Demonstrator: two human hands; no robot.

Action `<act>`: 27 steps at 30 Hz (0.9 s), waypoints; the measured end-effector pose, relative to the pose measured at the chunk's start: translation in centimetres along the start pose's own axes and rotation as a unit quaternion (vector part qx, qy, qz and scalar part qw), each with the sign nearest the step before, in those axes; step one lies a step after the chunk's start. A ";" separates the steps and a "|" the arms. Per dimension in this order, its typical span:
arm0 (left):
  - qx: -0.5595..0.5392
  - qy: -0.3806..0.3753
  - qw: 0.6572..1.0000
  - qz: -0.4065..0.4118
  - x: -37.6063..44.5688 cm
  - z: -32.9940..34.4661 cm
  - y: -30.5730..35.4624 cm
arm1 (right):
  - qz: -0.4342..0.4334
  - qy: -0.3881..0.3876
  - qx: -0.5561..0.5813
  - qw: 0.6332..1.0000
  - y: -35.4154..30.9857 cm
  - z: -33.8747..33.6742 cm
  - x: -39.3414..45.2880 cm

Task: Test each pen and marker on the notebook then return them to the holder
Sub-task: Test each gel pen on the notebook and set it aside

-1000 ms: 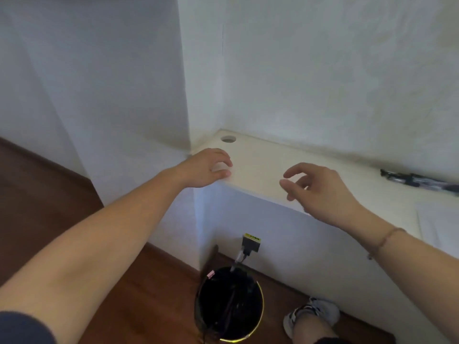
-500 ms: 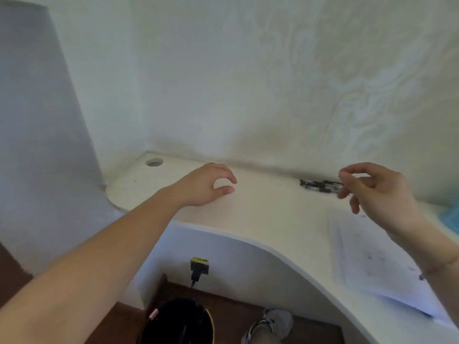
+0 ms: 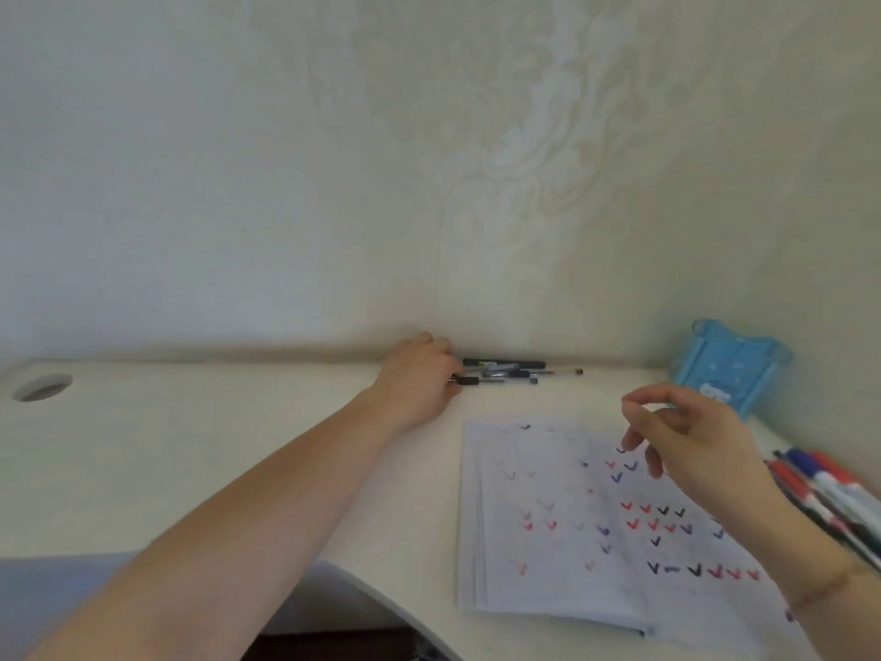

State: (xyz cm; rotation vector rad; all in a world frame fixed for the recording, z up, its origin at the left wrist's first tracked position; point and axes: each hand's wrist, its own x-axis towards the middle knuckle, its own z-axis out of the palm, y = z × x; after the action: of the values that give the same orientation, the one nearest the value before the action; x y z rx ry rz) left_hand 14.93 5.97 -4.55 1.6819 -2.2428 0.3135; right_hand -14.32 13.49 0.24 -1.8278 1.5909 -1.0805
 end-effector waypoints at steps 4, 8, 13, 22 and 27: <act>0.062 -0.006 0.998 0.009 0.9 0.3 0.6 | -0.008 0.004 0.018 1.000 0.8 -1.7 -0.8; -0.094 0.002 0.994 -0.060 0.9 -2.0 2.7 | -0.035 -0.020 0.032 0.999 1.3 -3.3 -1.8; -0.353 -0.074 0.924 0.125 0.6 -6.3 12.6 | -0.050 -0.019 0.093 0.994 1.3 -3.1 -2.7; -0.306 -0.135 0.897 0.289 -0.6 -2.9 19.0 | -0.144 0.004 0.067 0.987 4.6 -5.4 -4.7; -0.296 -0.104 0.895 0.317 -1.0 -1.5 18.2 | -0.148 -0.033 0.112 0.982 6.4 -4.9 -6.6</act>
State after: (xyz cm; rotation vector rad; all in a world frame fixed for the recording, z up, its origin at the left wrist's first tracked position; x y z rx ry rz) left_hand -2.05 12.54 -3.23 0.6771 -2.6217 -0.4044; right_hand -22.15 19.29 -3.58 -1.9608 1.1297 -1.2563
